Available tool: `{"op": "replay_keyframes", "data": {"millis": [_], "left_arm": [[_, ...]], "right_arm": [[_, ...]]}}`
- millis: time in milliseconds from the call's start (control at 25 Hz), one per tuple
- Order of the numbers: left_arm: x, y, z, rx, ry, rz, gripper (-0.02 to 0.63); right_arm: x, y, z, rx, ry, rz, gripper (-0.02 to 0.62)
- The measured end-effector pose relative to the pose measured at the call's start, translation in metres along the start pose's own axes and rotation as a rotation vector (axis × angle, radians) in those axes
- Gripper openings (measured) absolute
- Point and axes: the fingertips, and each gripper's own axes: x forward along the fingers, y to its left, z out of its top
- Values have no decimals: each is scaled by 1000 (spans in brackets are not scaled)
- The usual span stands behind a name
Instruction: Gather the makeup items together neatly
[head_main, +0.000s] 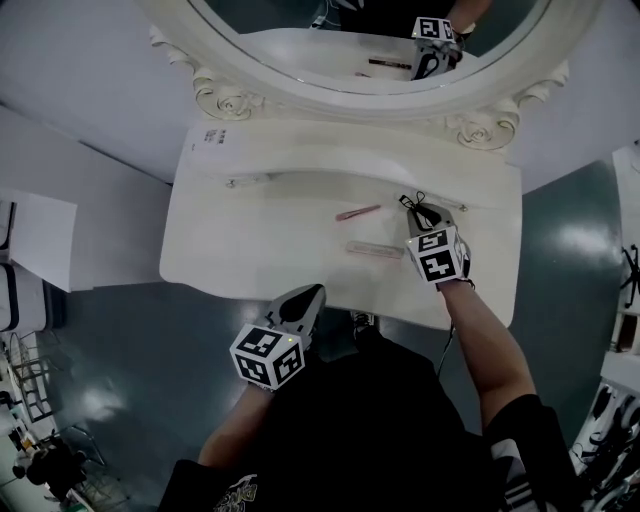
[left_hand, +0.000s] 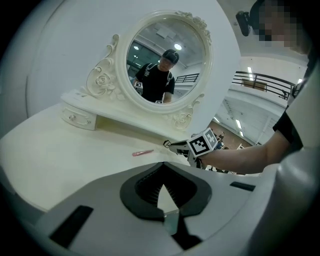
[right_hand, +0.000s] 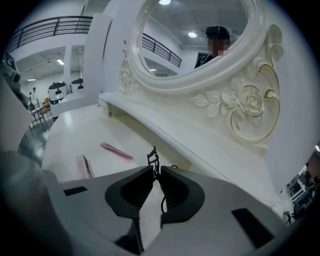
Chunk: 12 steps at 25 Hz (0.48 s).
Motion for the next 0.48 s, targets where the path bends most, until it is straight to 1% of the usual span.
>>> {"op": "replay_keyframes", "data": {"millis": [120,200,280,360,480], "left_arm": [[-13,7,8,20,0,-19,8],[-21,13,10,24,3,-31,8],[-29,18,9,31,9,-44,8],[-37,23,8,39,14,-55,8],[-50,32,8,50,16,-65,8]], "right_arm": [[-19,10,14,-1,-40,-22,66],[-30,25,27,-4,-64,-20,66],[-38,47,42,-26,-90,-6,65],[-44,72,57,-70,-112,10,64],[-45,116,75,-119,-131,49,64]]}}
